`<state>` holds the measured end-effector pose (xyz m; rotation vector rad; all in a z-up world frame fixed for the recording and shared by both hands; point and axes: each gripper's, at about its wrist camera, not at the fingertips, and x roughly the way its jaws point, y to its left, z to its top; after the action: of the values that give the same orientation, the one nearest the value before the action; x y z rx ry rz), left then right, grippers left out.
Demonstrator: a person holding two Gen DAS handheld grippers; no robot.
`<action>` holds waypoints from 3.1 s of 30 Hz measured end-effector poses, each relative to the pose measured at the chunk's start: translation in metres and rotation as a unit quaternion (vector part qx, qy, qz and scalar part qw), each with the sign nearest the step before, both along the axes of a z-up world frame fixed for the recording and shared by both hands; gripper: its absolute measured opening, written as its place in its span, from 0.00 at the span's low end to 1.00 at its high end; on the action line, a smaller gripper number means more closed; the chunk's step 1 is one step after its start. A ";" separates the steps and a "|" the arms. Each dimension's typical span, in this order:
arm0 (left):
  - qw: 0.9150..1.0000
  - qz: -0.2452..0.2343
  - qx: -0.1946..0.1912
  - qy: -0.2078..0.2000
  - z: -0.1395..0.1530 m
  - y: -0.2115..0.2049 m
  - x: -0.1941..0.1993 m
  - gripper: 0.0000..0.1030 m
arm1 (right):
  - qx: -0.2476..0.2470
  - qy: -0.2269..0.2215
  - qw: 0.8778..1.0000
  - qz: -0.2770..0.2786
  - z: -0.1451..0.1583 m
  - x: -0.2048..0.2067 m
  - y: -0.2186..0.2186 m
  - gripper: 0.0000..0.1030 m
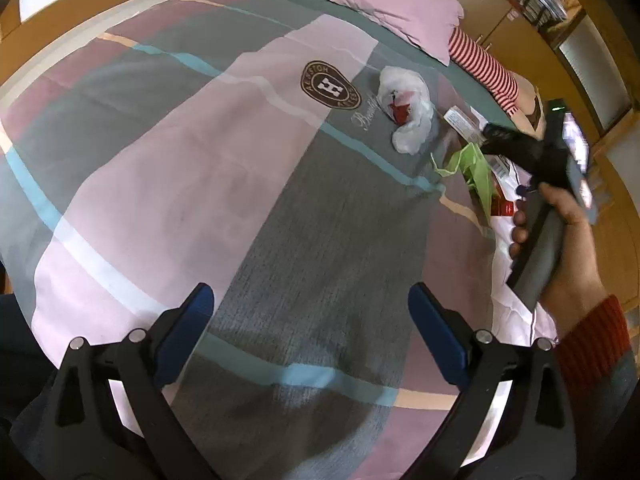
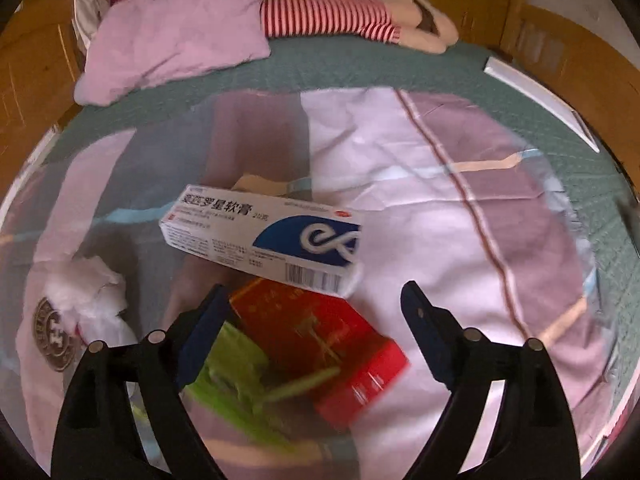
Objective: Collect trash
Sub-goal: 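Grasp the red box with the right tool, then grasp the green paper frog with the left tool while the right tool holds the red box, then carry the red box and green frog over the basket and open both tools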
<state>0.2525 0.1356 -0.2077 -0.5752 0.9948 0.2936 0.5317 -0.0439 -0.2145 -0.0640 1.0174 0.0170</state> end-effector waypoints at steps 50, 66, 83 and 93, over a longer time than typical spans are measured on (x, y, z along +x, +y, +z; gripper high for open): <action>0.993 -0.088 -0.034 -0.075 0.013 -0.026 -0.001 0.87 | 0.209 0.030 0.976 0.059 0.041 -0.230 -0.125 0.70; 0.961 -0.264 0.082 0.029 -0.023 -0.091 0.015 0.53 | 0.220 0.008 0.974 0.050 0.051 -0.266 -0.149 0.70; 0.966 -0.184 0.122 -0.133 0.045 -0.067 -0.028 0.39 | 0.176 -0.073 0.976 0.101 0.109 -0.320 -0.126 0.70; 0.950 -0.213 0.110 -0.201 0.096 -0.089 -0.120 0.39 | 0.155 -0.102 0.972 0.146 0.150 -0.397 -0.148 0.70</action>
<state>0.1324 0.0470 -0.1112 -0.1925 0.6543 -0.0981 0.1351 -0.1916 -0.0650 0.0687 0.7825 0.4289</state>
